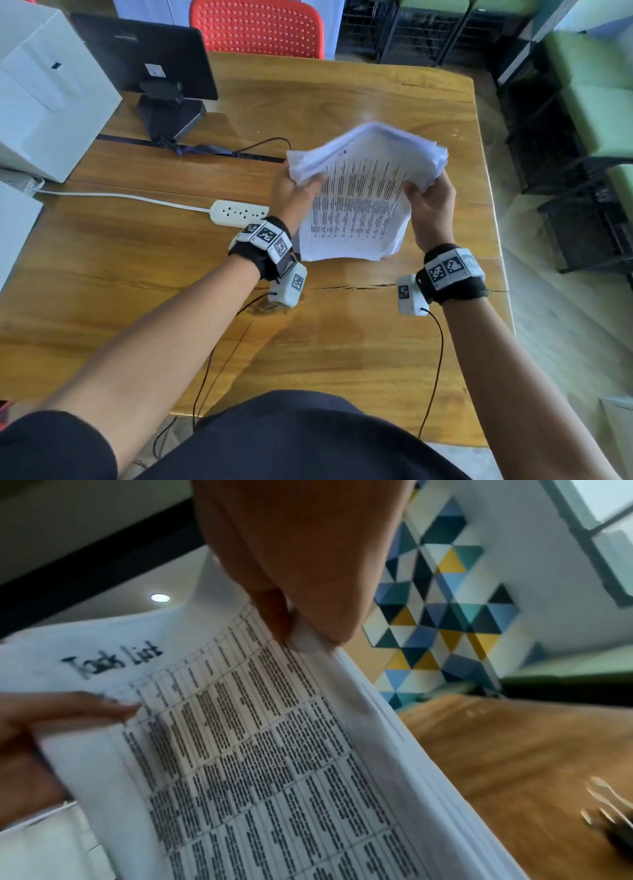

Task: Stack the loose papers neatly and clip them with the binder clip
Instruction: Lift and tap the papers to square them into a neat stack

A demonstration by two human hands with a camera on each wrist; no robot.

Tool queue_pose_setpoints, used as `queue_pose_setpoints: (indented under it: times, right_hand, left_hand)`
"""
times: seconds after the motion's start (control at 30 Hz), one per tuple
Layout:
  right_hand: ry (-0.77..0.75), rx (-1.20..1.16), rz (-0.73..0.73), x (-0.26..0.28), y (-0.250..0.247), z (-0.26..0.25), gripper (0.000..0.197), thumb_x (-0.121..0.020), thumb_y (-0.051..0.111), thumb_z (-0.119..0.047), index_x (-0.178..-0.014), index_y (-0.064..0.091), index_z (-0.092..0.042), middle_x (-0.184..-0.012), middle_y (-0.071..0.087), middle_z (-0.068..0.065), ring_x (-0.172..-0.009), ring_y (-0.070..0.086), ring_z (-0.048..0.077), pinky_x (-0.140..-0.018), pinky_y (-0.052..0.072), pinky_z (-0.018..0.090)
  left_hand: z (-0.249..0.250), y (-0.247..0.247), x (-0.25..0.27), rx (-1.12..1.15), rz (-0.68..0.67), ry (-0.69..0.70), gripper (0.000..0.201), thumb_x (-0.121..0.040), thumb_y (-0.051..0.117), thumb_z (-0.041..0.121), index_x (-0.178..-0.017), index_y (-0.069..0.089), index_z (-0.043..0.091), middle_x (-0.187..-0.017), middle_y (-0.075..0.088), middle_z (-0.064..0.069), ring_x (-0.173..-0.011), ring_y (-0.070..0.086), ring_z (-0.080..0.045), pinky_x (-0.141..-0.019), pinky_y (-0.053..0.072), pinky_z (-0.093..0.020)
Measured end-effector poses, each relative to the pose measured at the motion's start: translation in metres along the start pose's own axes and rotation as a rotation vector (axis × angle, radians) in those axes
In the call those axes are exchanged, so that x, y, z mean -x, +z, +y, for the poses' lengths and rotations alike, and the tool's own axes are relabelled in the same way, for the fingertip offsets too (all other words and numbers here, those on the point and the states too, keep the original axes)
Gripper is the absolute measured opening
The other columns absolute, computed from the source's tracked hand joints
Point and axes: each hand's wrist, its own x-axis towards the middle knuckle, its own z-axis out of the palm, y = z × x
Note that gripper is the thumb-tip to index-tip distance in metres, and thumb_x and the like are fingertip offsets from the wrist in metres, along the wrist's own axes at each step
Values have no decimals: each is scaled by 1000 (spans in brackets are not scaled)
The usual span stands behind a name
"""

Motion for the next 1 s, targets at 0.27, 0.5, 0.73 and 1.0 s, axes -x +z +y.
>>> queue_pose_setpoints:
  times: [0.27,0.5,0.73,1.0]
  right_hand:
    - [59,-107,-36,8,-1,11,42,-62,44,8,-103,53,0,-86,56,4,-78,53,14,-70,47,31]
    - [93,-65,-26,10,-2,19,38,-67,45,16,-101,55,3,-79,62,-9,-72,58,5,-67,49,21]
    - [-25,71,97,-1,8,1,33,-79,56,8,-85,52,-24,-83,59,7,-77,55,16,-70,52,40]
    - [-129,74,212,-5,0,-10,30,-82,67,-4,-80,68,-34,-68,56,-28,-60,43,-3,-57,38,18]
  left_hand:
    - [-2,-14,-1,12,-89,3,46,-76,67,-8,-114,52,12,-109,63,2,-105,64,-13,-83,56,-26]
    - [-3,-19,-10,-14,-61,-62,41,-78,62,-9,-117,53,2,-79,63,11,-67,58,1,-71,51,-16]
    - [5,-3,-10,-41,40,-34,22,-90,61,19,-108,63,6,-100,70,-5,-86,68,-19,-79,58,-35]
    - [7,-14,-13,-20,183,152,33,-79,74,29,-81,72,-3,-77,64,-9,-71,56,-17,-72,54,-42]
